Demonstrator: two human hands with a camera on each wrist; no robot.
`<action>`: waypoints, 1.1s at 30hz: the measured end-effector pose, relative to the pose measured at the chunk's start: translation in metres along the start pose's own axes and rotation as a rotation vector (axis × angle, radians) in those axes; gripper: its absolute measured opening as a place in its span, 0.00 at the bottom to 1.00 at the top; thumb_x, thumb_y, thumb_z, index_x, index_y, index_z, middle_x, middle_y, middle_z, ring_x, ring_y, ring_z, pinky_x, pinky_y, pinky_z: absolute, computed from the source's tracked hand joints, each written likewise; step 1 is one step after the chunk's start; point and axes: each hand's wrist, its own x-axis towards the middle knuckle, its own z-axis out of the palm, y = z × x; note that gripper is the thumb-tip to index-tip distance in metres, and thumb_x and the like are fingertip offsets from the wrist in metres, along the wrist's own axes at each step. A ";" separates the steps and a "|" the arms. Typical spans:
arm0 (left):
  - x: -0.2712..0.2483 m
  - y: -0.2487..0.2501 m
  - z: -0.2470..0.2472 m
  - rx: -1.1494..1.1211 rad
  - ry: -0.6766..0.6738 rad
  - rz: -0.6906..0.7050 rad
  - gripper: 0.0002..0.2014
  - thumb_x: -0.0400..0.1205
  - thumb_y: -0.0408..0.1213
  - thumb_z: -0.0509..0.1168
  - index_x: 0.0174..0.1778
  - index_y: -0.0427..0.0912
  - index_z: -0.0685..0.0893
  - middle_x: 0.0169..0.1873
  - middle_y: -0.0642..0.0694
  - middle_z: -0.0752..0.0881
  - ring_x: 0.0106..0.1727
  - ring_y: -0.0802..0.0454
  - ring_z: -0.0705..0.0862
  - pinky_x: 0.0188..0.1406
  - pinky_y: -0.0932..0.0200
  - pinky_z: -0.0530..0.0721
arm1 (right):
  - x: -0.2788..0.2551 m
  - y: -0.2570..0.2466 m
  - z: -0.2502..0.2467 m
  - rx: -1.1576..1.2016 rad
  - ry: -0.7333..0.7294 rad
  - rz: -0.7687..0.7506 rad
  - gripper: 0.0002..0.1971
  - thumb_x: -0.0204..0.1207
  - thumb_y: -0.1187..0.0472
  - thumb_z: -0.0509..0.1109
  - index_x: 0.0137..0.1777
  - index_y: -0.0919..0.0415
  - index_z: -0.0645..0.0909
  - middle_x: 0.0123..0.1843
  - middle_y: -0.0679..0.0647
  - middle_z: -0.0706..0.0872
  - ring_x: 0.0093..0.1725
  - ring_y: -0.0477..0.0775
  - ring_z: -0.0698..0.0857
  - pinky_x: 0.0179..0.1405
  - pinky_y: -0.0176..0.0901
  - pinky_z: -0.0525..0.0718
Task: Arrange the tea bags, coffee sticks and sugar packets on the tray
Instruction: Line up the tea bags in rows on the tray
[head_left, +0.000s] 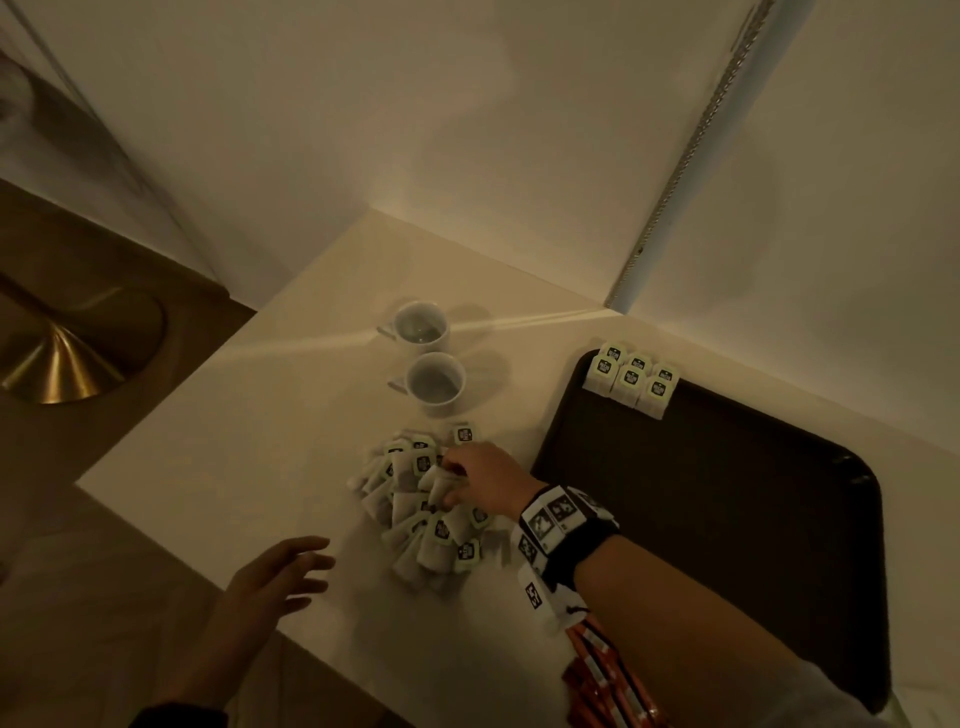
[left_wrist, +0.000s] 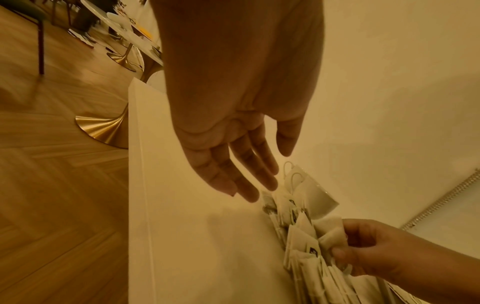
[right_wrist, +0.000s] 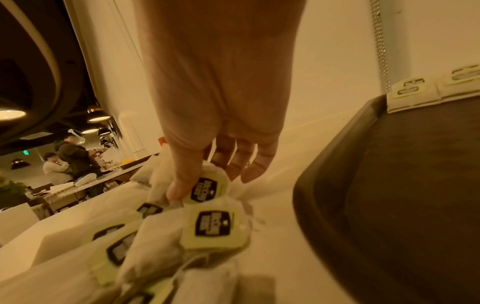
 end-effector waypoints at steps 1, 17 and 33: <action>0.000 0.000 0.000 -0.001 -0.005 0.000 0.10 0.86 0.31 0.58 0.54 0.38 0.85 0.46 0.38 0.89 0.44 0.41 0.86 0.43 0.52 0.79 | -0.001 0.000 -0.003 0.039 0.019 -0.004 0.18 0.69 0.60 0.78 0.56 0.69 0.82 0.53 0.64 0.86 0.53 0.61 0.83 0.47 0.44 0.76; 0.020 0.093 0.067 -0.183 -0.677 -0.011 0.39 0.62 0.67 0.75 0.62 0.43 0.83 0.54 0.36 0.88 0.49 0.40 0.87 0.45 0.51 0.88 | -0.027 -0.072 -0.078 0.065 -0.228 -0.239 0.20 0.63 0.61 0.82 0.54 0.61 0.81 0.44 0.54 0.87 0.42 0.54 0.86 0.43 0.47 0.86; 0.037 0.128 0.091 -0.384 -0.434 0.171 0.15 0.78 0.48 0.63 0.55 0.43 0.79 0.41 0.44 0.82 0.36 0.48 0.84 0.25 0.62 0.78 | -0.035 0.010 -0.010 -0.430 -0.117 -0.008 0.11 0.73 0.56 0.72 0.53 0.58 0.80 0.57 0.56 0.77 0.54 0.56 0.76 0.50 0.47 0.76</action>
